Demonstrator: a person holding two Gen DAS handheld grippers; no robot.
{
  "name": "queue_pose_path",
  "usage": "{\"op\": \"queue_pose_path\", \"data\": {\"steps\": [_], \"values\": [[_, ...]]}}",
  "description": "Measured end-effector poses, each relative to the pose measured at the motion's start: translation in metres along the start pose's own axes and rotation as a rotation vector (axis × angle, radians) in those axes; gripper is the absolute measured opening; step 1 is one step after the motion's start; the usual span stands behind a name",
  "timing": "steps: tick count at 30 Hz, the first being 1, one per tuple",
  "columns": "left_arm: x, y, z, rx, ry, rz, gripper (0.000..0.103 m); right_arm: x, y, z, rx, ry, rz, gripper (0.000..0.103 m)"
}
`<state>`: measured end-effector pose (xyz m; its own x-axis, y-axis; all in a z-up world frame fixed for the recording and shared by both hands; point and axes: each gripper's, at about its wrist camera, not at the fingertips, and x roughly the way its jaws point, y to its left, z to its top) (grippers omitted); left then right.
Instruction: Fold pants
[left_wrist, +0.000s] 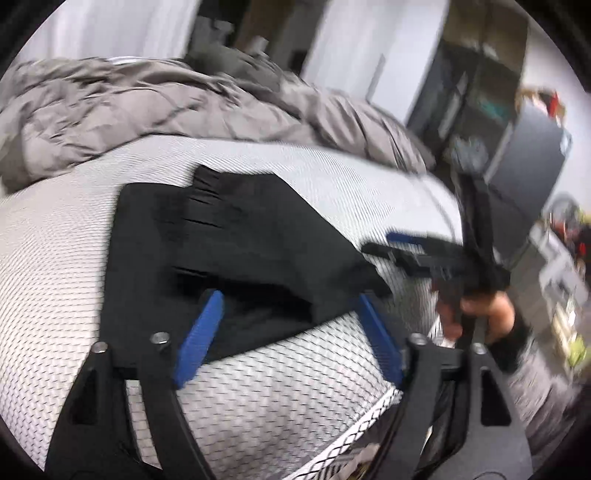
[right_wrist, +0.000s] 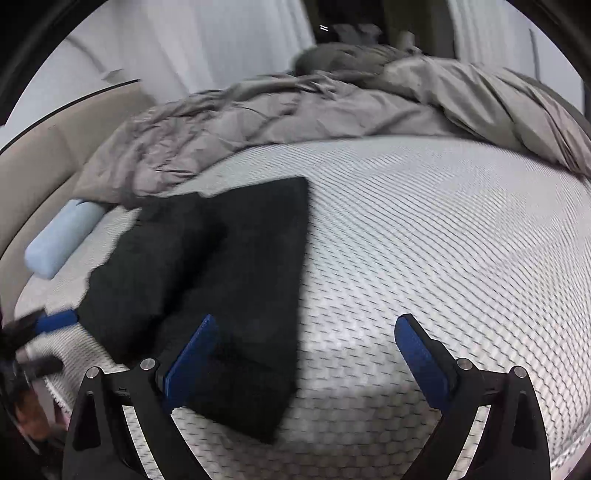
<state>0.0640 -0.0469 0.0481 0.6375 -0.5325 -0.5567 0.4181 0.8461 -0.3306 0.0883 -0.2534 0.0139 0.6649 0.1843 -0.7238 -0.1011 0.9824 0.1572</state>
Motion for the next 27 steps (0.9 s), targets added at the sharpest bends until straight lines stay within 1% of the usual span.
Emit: {"op": "queue_pose_path", "data": {"steps": [1,3,5,6,7,8,9,11,13,15,16,18,20,21,22,23,24,25,26,27], "values": [[-0.005,0.01,0.0,-0.033,-0.015,0.012,0.08,-0.001,0.008,0.001,-0.023,-0.005,0.018,0.099],[-0.011,0.038,0.001,-0.107,-0.023,0.069,0.08,0.003,0.028,0.002,-0.062,0.002,0.056,0.099],[-0.008,0.063,0.001,-0.175,-0.019,0.153,0.08,0.012,0.051,0.006,-0.08,0.025,0.111,0.099],[-0.007,0.076,-0.001,-0.218,-0.013,0.217,0.08,0.016,0.065,0.007,-0.109,0.032,0.129,0.099],[-0.002,0.088,-0.002,-0.252,-0.001,0.261,0.08,0.018,0.078,0.007,-0.141,0.032,0.13,0.099],[0.003,0.101,-0.004,-0.294,0.026,0.304,0.08,0.023,0.097,0.007,-0.198,0.032,0.121,0.099],[0.008,0.111,-0.007,-0.316,0.048,0.328,0.079,0.026,0.109,0.006,-0.24,0.028,0.114,0.099],[0.017,0.125,-0.012,-0.349,0.087,0.352,0.079,0.037,0.132,0.006,-0.315,0.031,0.095,0.099],[0.026,0.133,-0.016,-0.342,0.136,0.354,0.079,0.053,0.152,0.003,-0.384,0.07,0.055,0.099],[0.031,0.137,-0.018,-0.326,0.156,0.368,0.079,0.073,0.168,-0.005,-0.459,0.126,-0.007,0.098],[0.033,0.138,-0.019,-0.322,0.164,0.373,0.079,0.079,0.173,-0.011,-0.496,0.133,-0.041,0.098],[0.037,0.142,-0.02,-0.31,0.175,0.384,0.079,0.085,0.181,-0.021,-0.542,0.121,-0.095,0.098],[0.041,0.144,-0.015,-0.298,0.173,0.387,0.079,0.08,0.185,-0.024,-0.573,0.072,-0.122,0.097],[0.042,0.145,-0.014,-0.297,0.173,0.384,0.079,0.074,0.186,-0.024,-0.583,0.032,-0.125,0.075],[0.041,0.148,-0.015,-0.301,0.174,0.38,0.079,0.066,0.182,-0.022,-0.565,-0.008,-0.152,0.037],[0.041,0.147,-0.015,-0.303,0.174,0.375,0.08,0.059,0.173,-0.016,-0.523,-0.041,-0.184,0.03],[0.04,0.146,-0.015,-0.305,0.174,0.372,0.08,0.049,0.159,-0.01,-0.455,-0.072,-0.183,0.028],[0.038,0.146,-0.016,-0.305,0.173,0.369,0.08,0.038,0.142,-0.005,-0.383,-0.085,-0.169,0.028],[0.037,0.147,-0.016,-0.304,0.17,0.366,0.08,0.028,0.12,-0.001,-0.298,-0.08,-0.145,0.03],[0.032,0.142,-0.018,-0.302,0.169,0.366,0.08,0.017,0.095,0.001,-0.207,-0.058,-0.11,0.044]]}}
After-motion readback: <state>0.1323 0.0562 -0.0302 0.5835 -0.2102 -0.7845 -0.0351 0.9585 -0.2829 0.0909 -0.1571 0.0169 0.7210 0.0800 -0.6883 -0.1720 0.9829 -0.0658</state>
